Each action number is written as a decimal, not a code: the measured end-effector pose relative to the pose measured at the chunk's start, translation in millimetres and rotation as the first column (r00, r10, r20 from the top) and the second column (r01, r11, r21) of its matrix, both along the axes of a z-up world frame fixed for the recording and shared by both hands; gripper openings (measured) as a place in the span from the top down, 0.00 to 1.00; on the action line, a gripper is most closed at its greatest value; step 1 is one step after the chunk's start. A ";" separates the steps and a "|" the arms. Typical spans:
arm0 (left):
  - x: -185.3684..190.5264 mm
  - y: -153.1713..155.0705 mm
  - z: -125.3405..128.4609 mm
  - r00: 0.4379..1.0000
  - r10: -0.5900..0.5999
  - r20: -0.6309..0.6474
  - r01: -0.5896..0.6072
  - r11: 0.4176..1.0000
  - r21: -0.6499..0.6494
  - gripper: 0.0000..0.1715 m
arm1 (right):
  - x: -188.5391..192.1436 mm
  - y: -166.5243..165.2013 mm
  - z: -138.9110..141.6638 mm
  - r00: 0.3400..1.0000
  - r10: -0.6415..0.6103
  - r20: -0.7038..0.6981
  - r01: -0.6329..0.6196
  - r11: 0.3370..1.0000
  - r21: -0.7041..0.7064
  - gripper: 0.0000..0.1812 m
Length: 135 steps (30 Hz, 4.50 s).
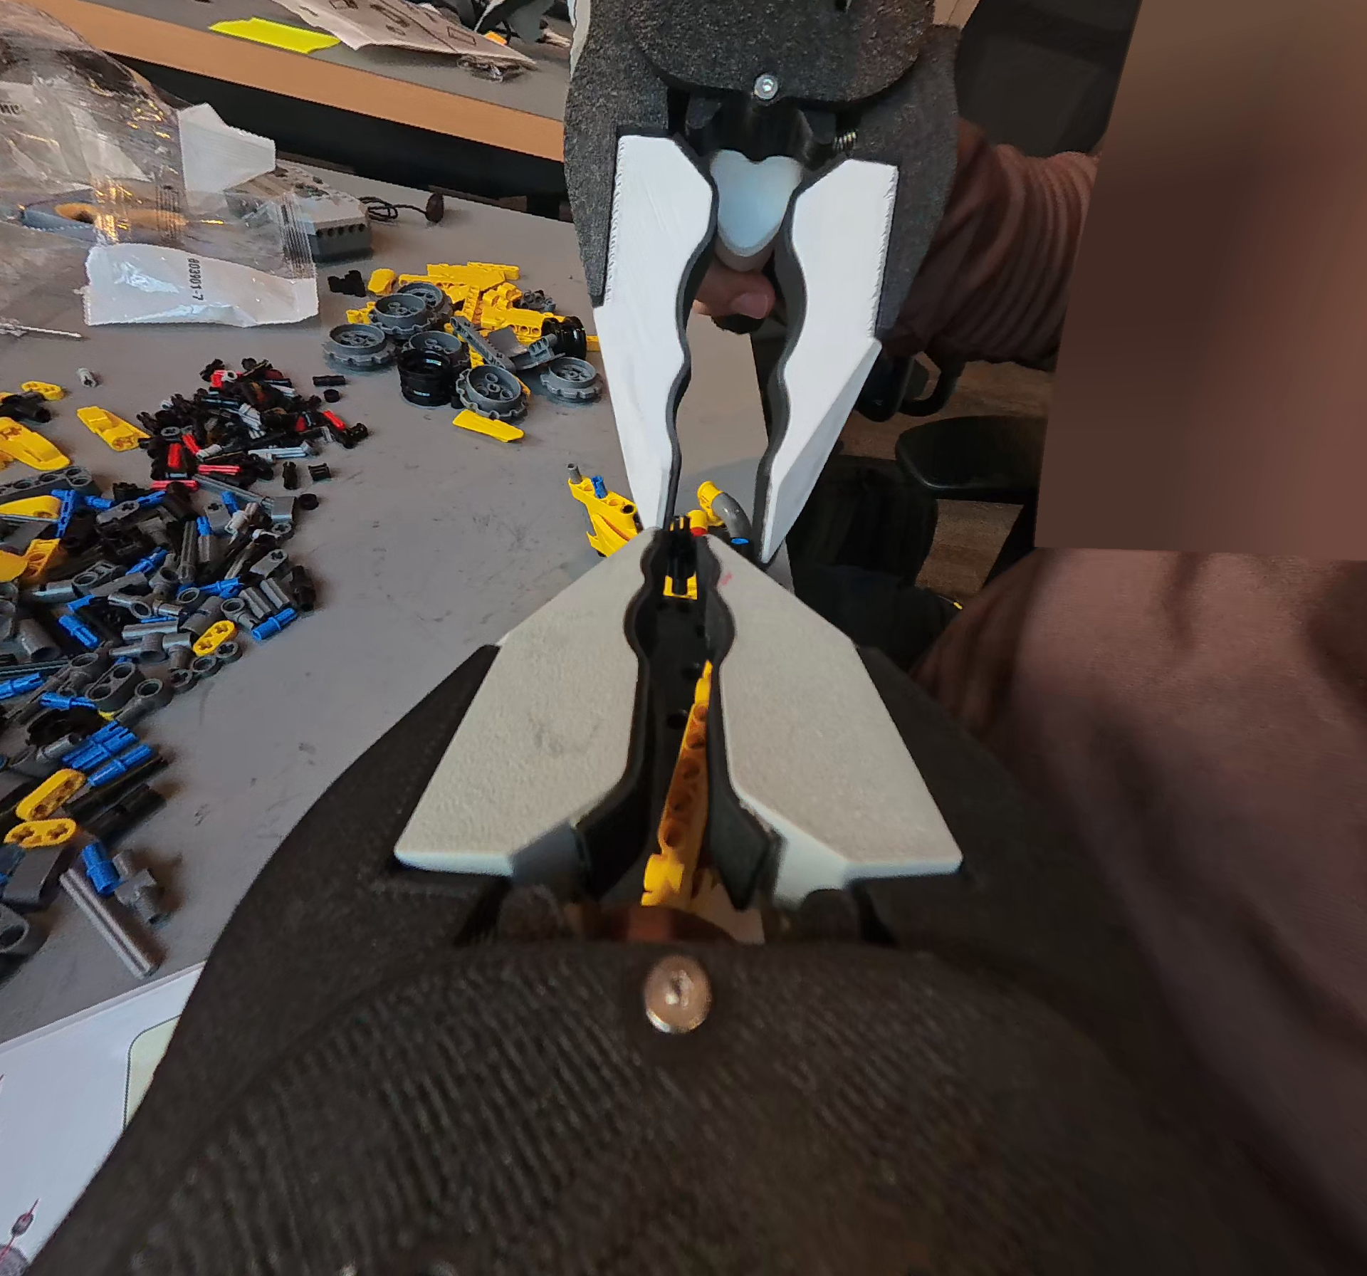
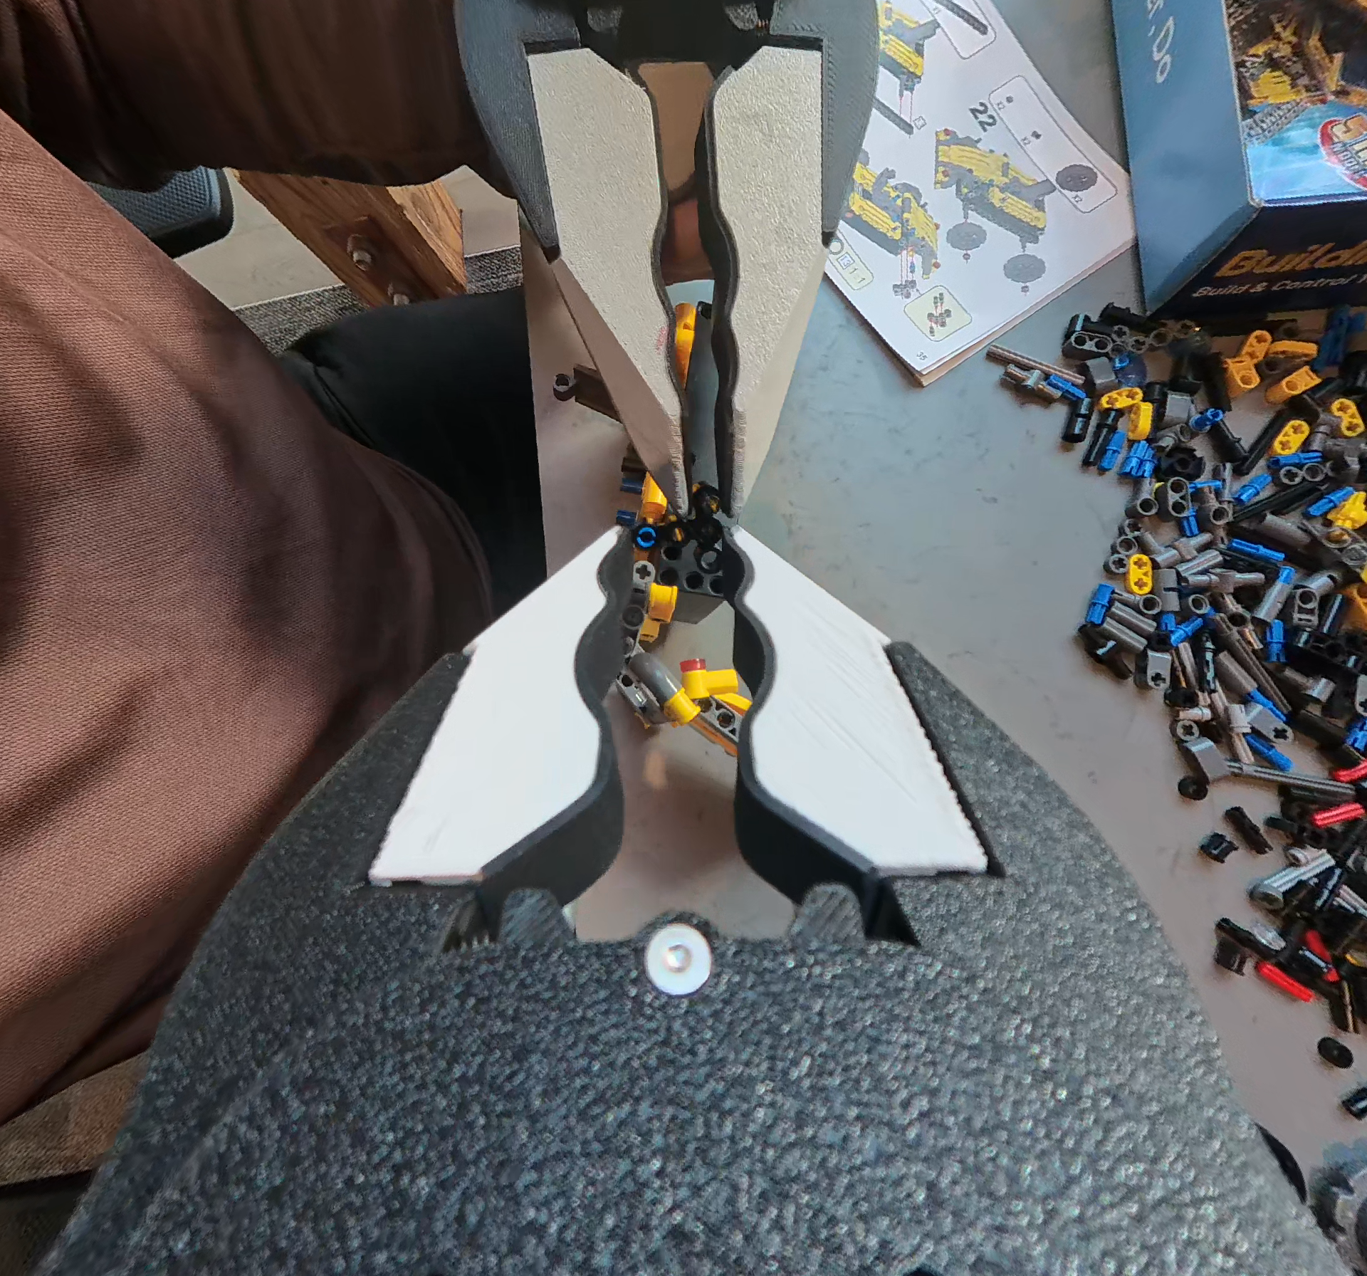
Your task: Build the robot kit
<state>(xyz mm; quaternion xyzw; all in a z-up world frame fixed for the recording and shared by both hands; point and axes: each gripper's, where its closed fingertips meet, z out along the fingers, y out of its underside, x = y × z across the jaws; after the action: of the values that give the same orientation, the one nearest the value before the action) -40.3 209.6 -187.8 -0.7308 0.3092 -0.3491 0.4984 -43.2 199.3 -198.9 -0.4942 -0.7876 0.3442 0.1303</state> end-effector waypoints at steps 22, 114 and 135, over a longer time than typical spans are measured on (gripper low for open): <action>-18.4 -22.6 -48.6 0.935 -0.091 -0.343 0.033 0.985 -0.171 0.81 | 15.1 -1.3 -14.4 0.949 0.020 0.313 -0.035 0.998 0.043 0.89; -20.0 -27.0 -43.0 0.959 0.115 -0.258 -0.068 0.980 0.186 0.90 | 17.4 11.3 -30.4 0.939 -0.082 0.334 0.000 0.971 0.239 0.88; -18.4 -29.4 -43.0 0.953 0.125 -0.275 -0.066 0.975 0.213 0.90 | 18.8 9.0 -29.5 0.946 -0.061 0.318 -0.011 0.975 0.221 0.88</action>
<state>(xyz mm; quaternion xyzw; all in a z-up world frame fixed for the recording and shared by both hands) -58.7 180.2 -230.8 -0.7335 0.3761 -0.1816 0.5362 -24.4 208.2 -228.4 -0.5365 -0.8250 0.1678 0.0580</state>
